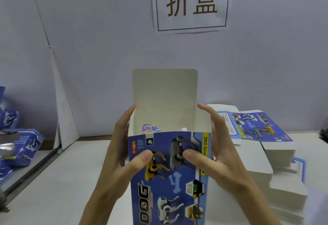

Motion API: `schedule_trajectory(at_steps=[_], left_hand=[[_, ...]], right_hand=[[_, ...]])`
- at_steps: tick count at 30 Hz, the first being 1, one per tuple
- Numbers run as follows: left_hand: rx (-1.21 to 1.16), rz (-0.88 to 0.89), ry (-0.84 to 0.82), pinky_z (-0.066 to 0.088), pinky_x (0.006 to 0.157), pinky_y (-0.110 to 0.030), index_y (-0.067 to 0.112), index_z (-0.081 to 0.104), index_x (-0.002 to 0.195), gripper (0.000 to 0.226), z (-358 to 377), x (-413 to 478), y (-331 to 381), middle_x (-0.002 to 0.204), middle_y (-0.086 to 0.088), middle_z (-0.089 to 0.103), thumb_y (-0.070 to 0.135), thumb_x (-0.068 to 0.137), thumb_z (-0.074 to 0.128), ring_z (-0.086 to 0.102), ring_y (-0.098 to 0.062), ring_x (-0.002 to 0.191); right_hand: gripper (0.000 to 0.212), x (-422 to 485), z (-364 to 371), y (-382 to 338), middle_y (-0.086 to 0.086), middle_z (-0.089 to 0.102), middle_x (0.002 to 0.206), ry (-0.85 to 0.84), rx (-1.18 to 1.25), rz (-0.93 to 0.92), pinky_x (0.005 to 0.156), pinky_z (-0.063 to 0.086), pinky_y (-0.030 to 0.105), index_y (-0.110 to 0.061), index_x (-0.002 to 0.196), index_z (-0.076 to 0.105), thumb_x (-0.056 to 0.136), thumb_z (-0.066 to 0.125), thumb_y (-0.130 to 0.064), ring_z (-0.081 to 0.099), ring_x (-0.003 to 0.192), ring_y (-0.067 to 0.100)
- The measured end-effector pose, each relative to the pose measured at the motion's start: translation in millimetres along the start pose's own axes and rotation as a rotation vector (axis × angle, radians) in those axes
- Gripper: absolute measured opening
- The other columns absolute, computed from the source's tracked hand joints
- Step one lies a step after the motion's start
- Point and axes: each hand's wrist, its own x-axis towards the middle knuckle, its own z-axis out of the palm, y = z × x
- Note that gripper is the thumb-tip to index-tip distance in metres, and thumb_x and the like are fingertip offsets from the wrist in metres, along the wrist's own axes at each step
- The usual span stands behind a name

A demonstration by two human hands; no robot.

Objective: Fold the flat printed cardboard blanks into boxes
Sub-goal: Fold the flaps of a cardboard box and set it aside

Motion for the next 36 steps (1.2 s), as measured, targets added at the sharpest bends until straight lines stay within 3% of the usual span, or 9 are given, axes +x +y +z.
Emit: schedule_trajectory(at_steps=[2, 5, 8, 12, 15, 19, 27, 32, 36], left_hand=[[0.025, -0.015, -0.016, 0.059, 0.063, -0.035, 0.058, 0.044, 0.128, 0.078, -2, -2, 4, 0.122, -0.003, 0.064, 0.063, 0.059, 0.079, 0.069, -0.030, 0.102], [0.075, -0.029, -0.043, 0.060, 0.063, -0.039, 0.055, 0.045, 0.128, 0.082, -5, -2, 11, 0.123, -0.004, 0.063, 0.069, 0.055, 0.078, 0.069, -0.032, 0.100], [0.132, 0.004, -0.049, 0.060, 0.061, -0.039, 0.055, 0.051, 0.119, 0.073, -6, -1, 15, 0.120, 0.013, 0.062, 0.074, 0.054, 0.075, 0.068, -0.031, 0.103], [0.151, 0.009, -0.058, 0.060, 0.062, -0.039, 0.054, 0.053, 0.117, 0.068, 0, -1, 15, 0.114, 0.012, 0.064, 0.076, 0.055, 0.072, 0.068, -0.031, 0.101], [0.168, 0.054, -0.051, 0.060, 0.060, -0.034, 0.048, 0.055, 0.114, 0.063, 3, -1, 18, 0.115, 0.011, 0.064, 0.076, 0.059, 0.070, 0.068, -0.032, 0.100], [0.205, 0.110, -0.026, 0.060, 0.060, -0.036, 0.041, 0.056, 0.108, 0.054, 3, 0, 19, 0.114, 0.006, 0.064, 0.068, 0.064, 0.071, 0.068, -0.035, 0.098], [0.132, 0.030, -0.064, 0.058, 0.060, -0.035, 0.046, 0.051, 0.125, 0.072, 3, 2, 14, 0.116, -0.012, 0.062, 0.075, 0.062, 0.069, 0.068, -0.037, 0.096], [0.184, 0.127, -0.042, 0.058, 0.059, -0.037, 0.039, 0.058, 0.108, 0.043, 3, 3, 9, 0.104, -0.006, 0.065, 0.047, 0.067, 0.068, 0.068, -0.038, 0.090], [0.171, 0.105, -0.049, 0.059, 0.061, -0.037, 0.041, 0.057, 0.109, 0.047, 0, 4, 9, 0.106, -0.002, 0.065, 0.055, 0.066, 0.070, 0.067, -0.037, 0.094]], right_hand=[[0.075, 0, 0, -2, -0.023, 0.054, 0.129, 0.000, 0.022, -0.001, 0.089, 0.056, 0.036, -0.045, 0.138, 0.037, 0.075, 0.074, -0.031, 0.062, 0.114, 0.010], [0.073, 0, -1, -6, -0.022, 0.056, 0.127, -0.004, 0.055, -0.045, 0.082, 0.057, 0.027, -0.035, 0.139, 0.041, 0.076, 0.074, -0.022, 0.061, 0.113, 0.006], [0.070, 0, -3, -13, -0.024, 0.058, 0.125, 0.000, 0.047, -0.073, 0.079, 0.057, 0.024, -0.035, 0.137, 0.045, 0.075, 0.074, -0.020, 0.062, 0.109, -0.001], [0.063, -1, -9, -16, -0.023, 0.058, 0.125, 0.022, -0.041, -0.090, 0.080, 0.056, 0.024, -0.042, 0.130, 0.052, 0.072, 0.073, -0.028, 0.062, 0.107, -0.001], [0.047, -1, -10, -17, -0.014, 0.058, 0.121, 0.020, -0.121, -0.107, 0.082, 0.050, 0.013, -0.037, 0.118, 0.060, 0.072, 0.070, -0.033, 0.054, 0.118, 0.007], [0.033, -2, -8, -16, -0.017, 0.055, 0.117, 0.017, -0.161, -0.100, 0.078, 0.047, 0.006, -0.037, 0.103, 0.063, 0.071, 0.069, -0.034, 0.045, 0.124, -0.001], [0.049, -1, -7, -17, -0.012, 0.056, 0.123, 0.025, -0.169, -0.059, 0.075, 0.058, 0.038, -0.040, 0.122, 0.056, 0.074, 0.066, -0.039, 0.054, 0.120, 0.021], [0.035, -1, -7, -14, -0.015, 0.055, 0.114, 0.036, -0.221, -0.080, 0.079, 0.048, 0.009, -0.032, 0.107, 0.061, 0.072, 0.067, -0.036, 0.051, 0.117, 0.002], [0.036, 0, -5, -14, -0.012, 0.055, 0.113, 0.030, -0.203, -0.091, 0.078, 0.048, 0.007, -0.029, 0.107, 0.061, 0.072, 0.067, -0.035, 0.052, 0.116, 0.003]])
